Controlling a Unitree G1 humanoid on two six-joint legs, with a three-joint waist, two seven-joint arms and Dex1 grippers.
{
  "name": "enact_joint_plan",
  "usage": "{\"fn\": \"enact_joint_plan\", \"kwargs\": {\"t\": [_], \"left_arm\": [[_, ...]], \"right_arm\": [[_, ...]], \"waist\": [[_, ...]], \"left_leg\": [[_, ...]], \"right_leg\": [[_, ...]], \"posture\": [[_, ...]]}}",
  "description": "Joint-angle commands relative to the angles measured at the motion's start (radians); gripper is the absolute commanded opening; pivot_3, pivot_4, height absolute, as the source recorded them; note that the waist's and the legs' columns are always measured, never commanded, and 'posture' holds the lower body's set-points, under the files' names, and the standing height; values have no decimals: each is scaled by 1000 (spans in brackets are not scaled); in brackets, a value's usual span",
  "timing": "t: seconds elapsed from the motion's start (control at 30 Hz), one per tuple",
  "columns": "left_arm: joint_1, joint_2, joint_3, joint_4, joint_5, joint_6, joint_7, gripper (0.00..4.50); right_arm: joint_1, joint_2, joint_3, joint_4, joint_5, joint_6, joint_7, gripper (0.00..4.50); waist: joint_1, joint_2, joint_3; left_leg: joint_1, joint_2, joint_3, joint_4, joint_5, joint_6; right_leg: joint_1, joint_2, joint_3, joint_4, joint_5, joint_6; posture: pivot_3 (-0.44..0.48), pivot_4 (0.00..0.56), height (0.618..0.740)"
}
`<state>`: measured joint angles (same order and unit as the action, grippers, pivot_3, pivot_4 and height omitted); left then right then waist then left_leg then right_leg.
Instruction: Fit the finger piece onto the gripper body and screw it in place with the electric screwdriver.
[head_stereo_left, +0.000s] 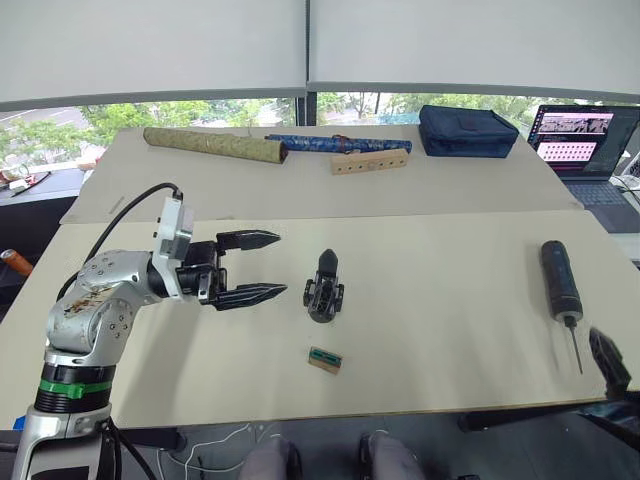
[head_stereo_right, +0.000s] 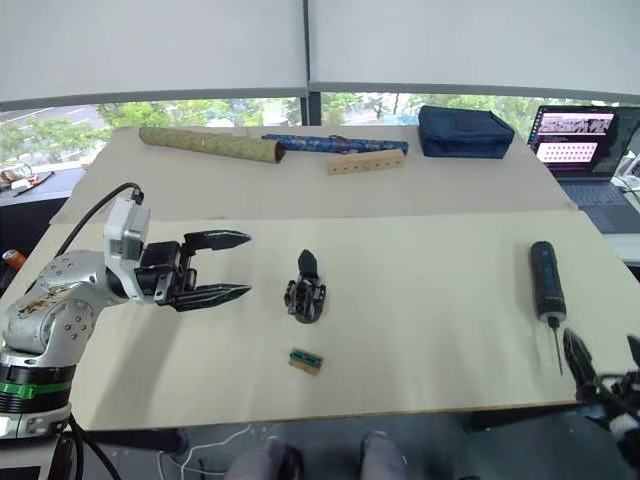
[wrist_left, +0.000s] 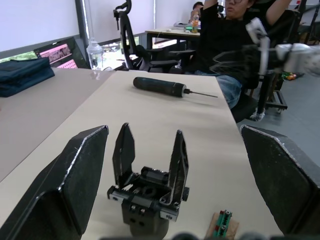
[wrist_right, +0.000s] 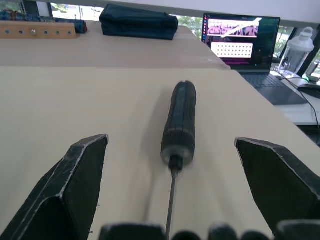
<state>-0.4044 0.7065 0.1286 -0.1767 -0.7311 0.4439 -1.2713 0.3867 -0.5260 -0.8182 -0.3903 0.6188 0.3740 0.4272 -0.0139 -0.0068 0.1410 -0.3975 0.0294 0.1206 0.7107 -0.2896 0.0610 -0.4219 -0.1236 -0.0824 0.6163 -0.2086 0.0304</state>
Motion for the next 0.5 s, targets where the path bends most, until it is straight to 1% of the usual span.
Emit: {"fn": "enact_joint_plan", "kwargs": {"t": [0.03,0.13,0.2,0.33,0.5], "left_arm": [[6,19,15,-45,-24,17,-4,4480],[17,18,17,-77,-35,36,13,4480],[29,19,20,-92,-34,31,21,4480],[58,26,34,-121,-36,36,34,4480],[97,31,58,-161,-35,30,65,4480]], "right_arm": [[-108,-137,11,74,21,129,-31,4500],[-261,-302,124,289,-30,230,21,4500],[-356,-379,204,431,-66,274,57,4500],[-496,-461,342,644,-151,271,129,4500],[-643,-480,442,853,-203,280,223,4500]], "waist": [[3,0,0],[7,-1,0],[11,-1,1],[23,-1,1],[24,-1,1]], "left_leg": [[0,0,1,0,0,0],[0,0,1,-1,0,0],[0,-1,1,0,0,1],[-2,-2,2,0,-1,2],[-2,-2,3,0,-1,3]], "right_leg": [[0,0,1,0,0,0],[0,2,2,-1,0,0],[0,2,4,-2,0,0],[0,3,7,-4,-1,1],[0,4,11,-5,-1,2]], "posture": [[0,150,740],[0,150,740],[0,150,740],[0,150,740],[0,150,740]]}}
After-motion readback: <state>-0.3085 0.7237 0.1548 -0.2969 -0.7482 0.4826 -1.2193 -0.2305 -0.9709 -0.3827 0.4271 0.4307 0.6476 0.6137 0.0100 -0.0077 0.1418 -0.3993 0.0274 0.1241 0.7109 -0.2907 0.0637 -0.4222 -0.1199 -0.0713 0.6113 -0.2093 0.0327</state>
